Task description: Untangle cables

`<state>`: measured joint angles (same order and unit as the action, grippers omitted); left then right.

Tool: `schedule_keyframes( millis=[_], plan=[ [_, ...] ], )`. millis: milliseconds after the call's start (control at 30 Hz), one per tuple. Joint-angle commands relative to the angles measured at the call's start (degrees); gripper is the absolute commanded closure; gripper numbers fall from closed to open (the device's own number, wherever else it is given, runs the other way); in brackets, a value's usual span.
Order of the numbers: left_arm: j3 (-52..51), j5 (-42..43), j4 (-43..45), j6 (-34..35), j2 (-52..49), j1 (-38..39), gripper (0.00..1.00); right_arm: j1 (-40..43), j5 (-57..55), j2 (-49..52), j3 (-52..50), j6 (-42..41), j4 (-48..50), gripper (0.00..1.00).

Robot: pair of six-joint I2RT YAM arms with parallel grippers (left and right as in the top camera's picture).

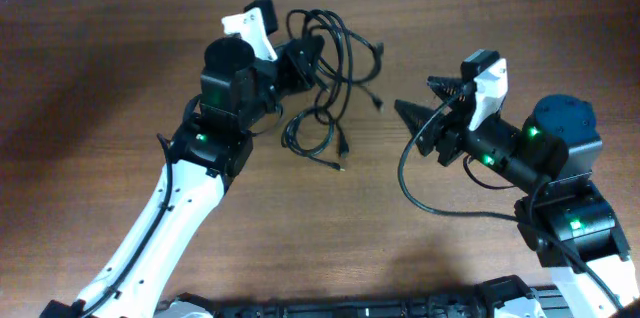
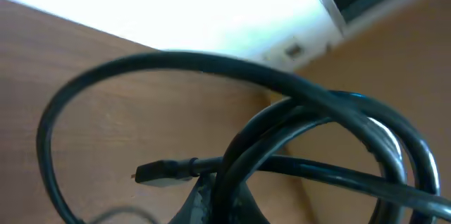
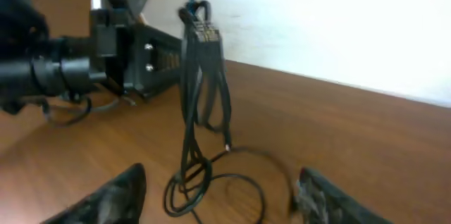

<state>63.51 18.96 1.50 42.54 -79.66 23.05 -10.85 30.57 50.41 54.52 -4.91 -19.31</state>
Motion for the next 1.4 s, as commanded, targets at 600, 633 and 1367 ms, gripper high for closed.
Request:
schedule_keyframes(
  millis=[600, 633, 1367],
  plan=[
    [0.61, 5.38, 6.51, -21.59, 0.26, 8.79, 1.00, 0.00, 7.61, 1.42, 0.57, 8.96, -0.98, 0.96],
    [0.61, 3.43, 5.64, -21.33, 0.28, 8.11, 1.00, 0.00, 7.61, 1.27, 0.57, 8.96, -1.11, 0.96],
    [0.61, -17.81, -10.19, -1.07, 0.28, 4.52, 1.00, 0.00, -23.23, 0.98, 0.57, -11.91, -5.55, 0.96]
  ],
)
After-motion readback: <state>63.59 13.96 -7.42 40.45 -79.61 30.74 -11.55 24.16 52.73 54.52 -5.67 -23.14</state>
